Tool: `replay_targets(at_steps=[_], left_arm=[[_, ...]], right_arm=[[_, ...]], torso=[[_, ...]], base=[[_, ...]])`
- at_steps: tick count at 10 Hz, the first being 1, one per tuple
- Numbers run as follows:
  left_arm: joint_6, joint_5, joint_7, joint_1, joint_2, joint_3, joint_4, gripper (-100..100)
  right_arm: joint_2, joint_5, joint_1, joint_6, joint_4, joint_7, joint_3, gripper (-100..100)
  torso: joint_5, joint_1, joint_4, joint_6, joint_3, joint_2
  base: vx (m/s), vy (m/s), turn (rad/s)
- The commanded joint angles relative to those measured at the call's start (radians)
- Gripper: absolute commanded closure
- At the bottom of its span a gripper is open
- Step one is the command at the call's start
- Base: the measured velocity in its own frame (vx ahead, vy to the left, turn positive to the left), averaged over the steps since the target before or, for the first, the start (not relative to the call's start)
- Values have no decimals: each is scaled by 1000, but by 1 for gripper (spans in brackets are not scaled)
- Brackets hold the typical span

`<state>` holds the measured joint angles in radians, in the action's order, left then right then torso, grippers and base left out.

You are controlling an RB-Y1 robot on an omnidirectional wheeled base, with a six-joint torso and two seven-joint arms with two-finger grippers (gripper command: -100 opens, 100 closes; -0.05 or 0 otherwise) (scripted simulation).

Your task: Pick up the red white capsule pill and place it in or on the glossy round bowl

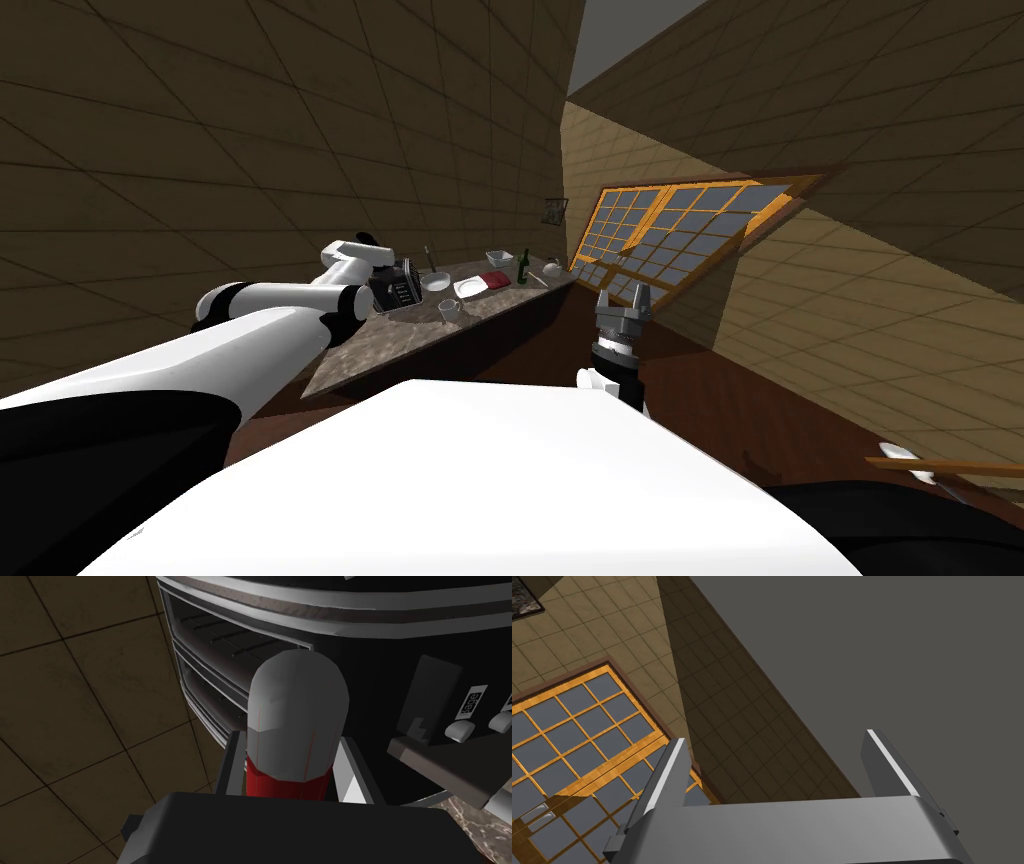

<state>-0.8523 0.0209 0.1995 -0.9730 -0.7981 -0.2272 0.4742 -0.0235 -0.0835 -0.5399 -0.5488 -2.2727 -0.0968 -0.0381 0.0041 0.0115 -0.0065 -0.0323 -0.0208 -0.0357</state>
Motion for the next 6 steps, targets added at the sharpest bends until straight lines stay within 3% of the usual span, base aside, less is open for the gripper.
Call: replay_targets(at_steps=[1, 3, 6], left_arm=[[-1, 20, -7, 16, -15, -30, -8, 100], [8, 40, -17, 18, -34, -58, -42, 100], [8, 75, -34, 26, -58, -104, -87, 100]], right_arm=[[0, 0, 0, 0, 0, 0, 0, 0], [0, 0, 0, 0, 0, 0, 0, 0], [0, 0, 0, 0, 0, 0, 0, 0]], torso=[[0, 0, 0, 0, 0, 0], [3, -2, -3, -3, -4, -4], [6, -7, -6, -6, -10, -14]], base=[[75, -42, -261], [65, -31, -245], [115, 21, -244]])
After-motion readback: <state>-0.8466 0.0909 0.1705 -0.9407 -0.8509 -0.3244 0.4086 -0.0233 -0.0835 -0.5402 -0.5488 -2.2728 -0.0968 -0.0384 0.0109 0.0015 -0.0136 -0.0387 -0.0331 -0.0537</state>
